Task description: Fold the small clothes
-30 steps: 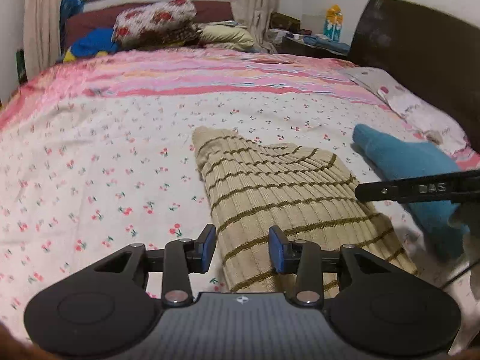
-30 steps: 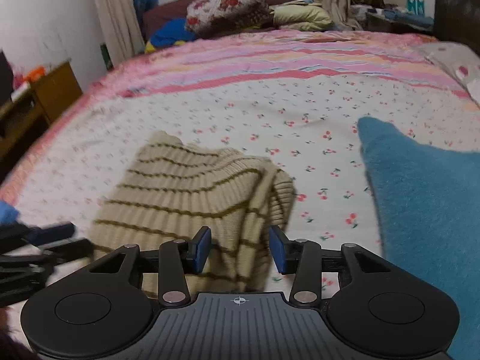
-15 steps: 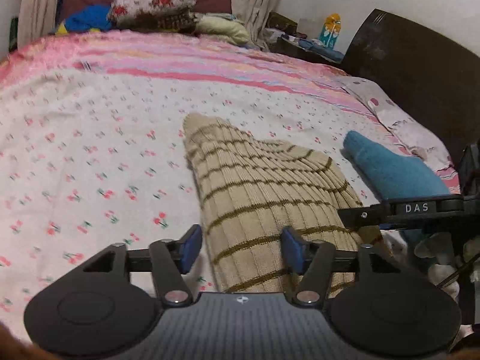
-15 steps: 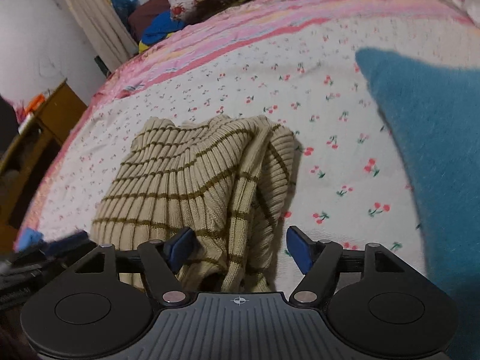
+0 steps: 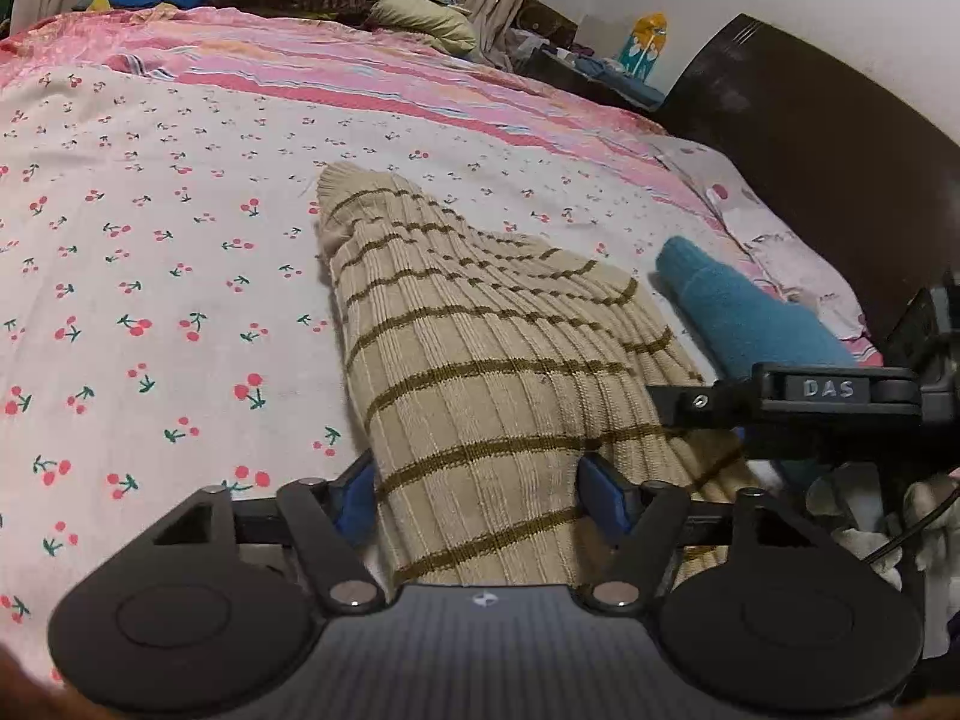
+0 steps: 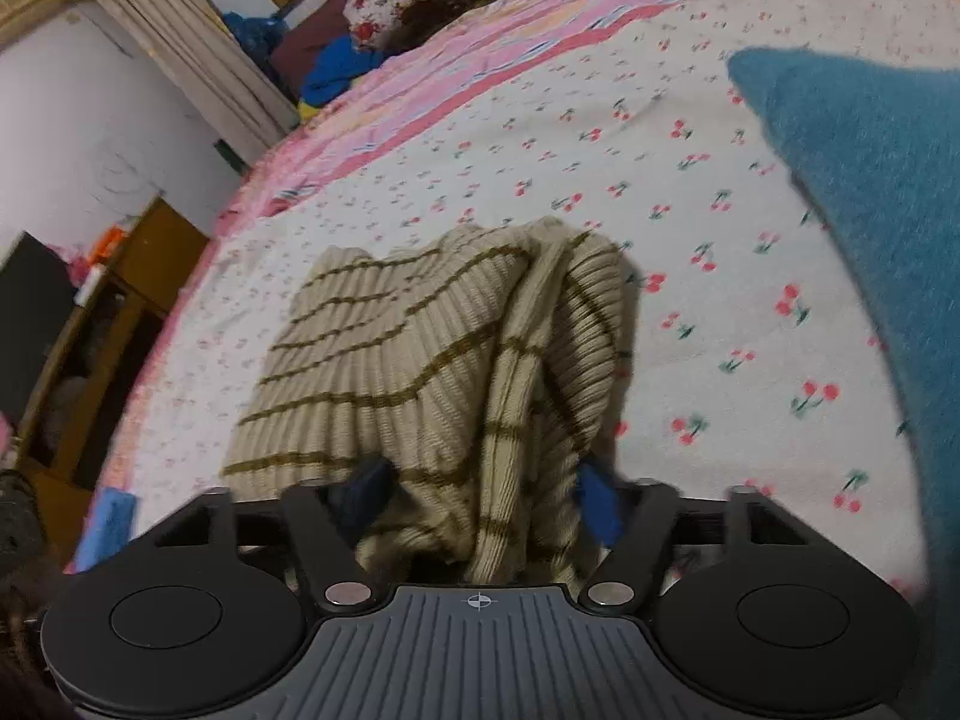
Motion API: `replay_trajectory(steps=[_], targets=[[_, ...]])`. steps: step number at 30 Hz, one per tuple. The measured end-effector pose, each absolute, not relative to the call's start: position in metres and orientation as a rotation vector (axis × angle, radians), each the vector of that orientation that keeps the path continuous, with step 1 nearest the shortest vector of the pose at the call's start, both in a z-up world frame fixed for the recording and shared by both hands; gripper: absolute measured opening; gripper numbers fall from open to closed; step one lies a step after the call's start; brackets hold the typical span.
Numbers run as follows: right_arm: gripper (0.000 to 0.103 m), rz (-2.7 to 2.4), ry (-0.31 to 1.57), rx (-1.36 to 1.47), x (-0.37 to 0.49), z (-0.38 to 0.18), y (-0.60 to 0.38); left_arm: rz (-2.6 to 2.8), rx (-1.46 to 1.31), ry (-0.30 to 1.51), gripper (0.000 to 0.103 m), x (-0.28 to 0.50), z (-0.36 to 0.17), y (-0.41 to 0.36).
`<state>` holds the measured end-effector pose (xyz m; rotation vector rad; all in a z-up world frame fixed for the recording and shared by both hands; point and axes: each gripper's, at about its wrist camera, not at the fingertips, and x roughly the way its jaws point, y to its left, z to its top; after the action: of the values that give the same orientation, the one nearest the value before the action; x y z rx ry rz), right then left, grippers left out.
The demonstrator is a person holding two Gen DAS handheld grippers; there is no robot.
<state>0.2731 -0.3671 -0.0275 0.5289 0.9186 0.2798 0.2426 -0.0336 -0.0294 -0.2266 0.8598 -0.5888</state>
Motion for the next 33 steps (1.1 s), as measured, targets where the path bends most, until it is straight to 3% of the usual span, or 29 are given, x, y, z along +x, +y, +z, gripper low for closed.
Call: replay_trajectory(steps=[3, 6, 16, 22, 28, 29, 30, 33], targets=[[0.037, 0.306, 0.926, 0.582, 0.268, -0.027, -0.367, -0.608, -0.234, 0.848, 0.06, 0.237, -0.021, -0.032], [0.033, 0.355, 0.929, 0.589, 0.259, -0.02, -0.359, -0.64, -0.249, 0.843, 0.055, 0.227, -0.009, -0.026], [0.034, 0.334, 0.976, 0.447, 0.196, -0.017, -0.34, -0.571, 0.001, 0.846, 0.055, 0.151, -0.012, -0.006], [0.038, 0.267, 0.815, 0.28, 0.176, 0.032, -0.325, -0.547, 0.043, 0.741, 0.055, 0.145, 0.012, -0.01], [0.041, 0.251, 0.873, 0.262, 0.223, 0.016, -0.307, -0.51, 0.084, 0.701, 0.056, 0.158, 0.018, -0.027], [0.037, 0.25, 0.884, 0.274, 0.226, 0.013, -0.308, -0.507, 0.091, 0.703, 0.056, 0.159, 0.016, -0.029], [0.023, 0.255, 0.89, 0.294, 0.229, 0.011, -0.309, -0.507, 0.091, 0.707, 0.056, 0.162, 0.015, -0.031], [0.012, 0.249, 0.84, 0.302, 0.223, 0.021, -0.316, -0.523, 0.081, 0.686, 0.056, 0.162, 0.019, -0.031]])
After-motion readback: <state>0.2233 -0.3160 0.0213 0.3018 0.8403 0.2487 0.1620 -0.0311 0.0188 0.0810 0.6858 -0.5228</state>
